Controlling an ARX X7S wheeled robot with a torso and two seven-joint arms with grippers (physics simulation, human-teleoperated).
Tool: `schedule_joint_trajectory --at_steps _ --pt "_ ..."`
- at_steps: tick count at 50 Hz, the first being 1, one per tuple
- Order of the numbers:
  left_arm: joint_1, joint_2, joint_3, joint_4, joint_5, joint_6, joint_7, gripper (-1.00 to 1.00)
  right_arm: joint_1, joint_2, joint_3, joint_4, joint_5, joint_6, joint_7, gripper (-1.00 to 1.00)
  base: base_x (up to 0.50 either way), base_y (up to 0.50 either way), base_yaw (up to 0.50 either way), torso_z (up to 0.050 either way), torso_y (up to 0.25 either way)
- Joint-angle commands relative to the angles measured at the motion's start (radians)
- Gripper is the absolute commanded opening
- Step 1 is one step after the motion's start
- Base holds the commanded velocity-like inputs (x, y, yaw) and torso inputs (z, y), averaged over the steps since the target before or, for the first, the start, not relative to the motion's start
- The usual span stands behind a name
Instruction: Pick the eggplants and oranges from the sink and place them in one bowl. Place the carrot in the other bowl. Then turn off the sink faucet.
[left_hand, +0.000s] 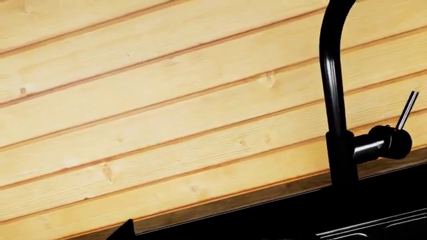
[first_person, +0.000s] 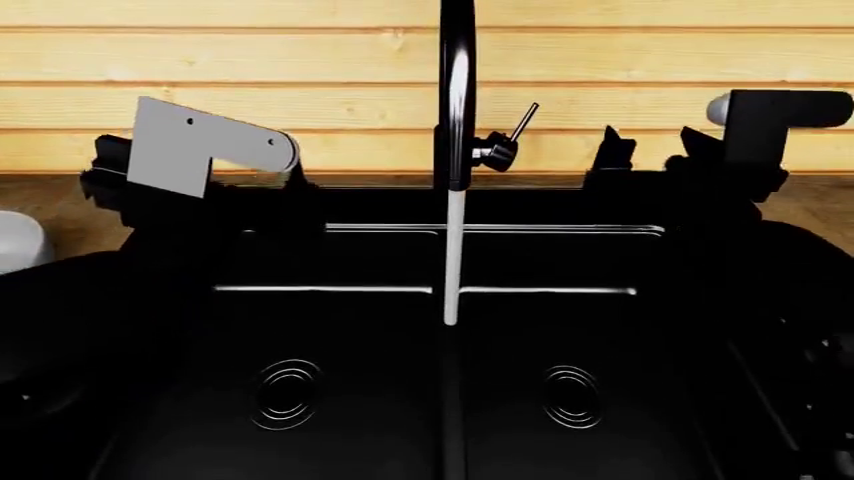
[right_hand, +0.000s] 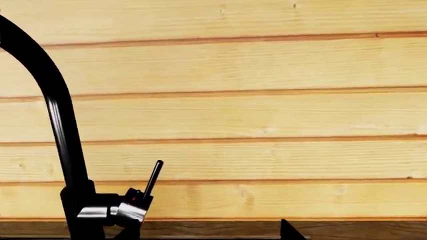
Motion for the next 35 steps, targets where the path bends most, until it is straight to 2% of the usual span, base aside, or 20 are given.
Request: schedule_joint_trajectory --at_steps 1,3,5,6,12,19,35 --pt "-0.103 0.075 0.054 -0.193 0.126 0.062 0.108 1.0 0.285 -0.155 -0.093 0.569 -0.158 -0.206 -0.207 1.0 0.0 0.0 0.0 0.0 0.0" --pt "-0.128 0.093 0.07 -0.253 0.164 0.087 0.138 1.0 0.389 -0.208 -0.112 0.81 -0.21 -0.316 -0.269 1.0 0.0 0.0 0.0 0.0 0.0" --pt "-0.145 0.115 0.072 -0.346 0.19 0.125 0.178 1.0 0.561 -0.289 -0.129 1.11 -0.272 -0.508 -0.357 1.0 0.0 0.0 0.0 0.0 0.0" --pt "-0.158 0.123 0.076 -0.389 0.214 0.147 0.19 1.0 0.581 -0.302 -0.116 1.26 -0.289 -0.53 -0.37 1.0 0.0 0.0 0.0 0.0 0.0" --pt "-0.229 0.191 0.101 -0.642 0.307 0.258 0.287 1.0 0.583 -0.321 0.043 1.266 -0.451 -0.524 -0.381 1.0 0.0 0.0 0.0 0.0 0.0" --pt "-0.311 0.262 0.139 -0.843 0.378 0.338 0.374 1.0 0.588 -0.329 0.162 1.266 -0.556 -0.516 -0.414 1.0 0.0 0.0 0.0 0.0 0.0" --pt "-0.312 0.237 0.135 -0.742 0.349 0.294 0.362 1.0 0.587 -0.34 0.273 1.266 -0.666 -0.483 -0.423 1.0 0.0 0.0 0.0 0.0 0.0"
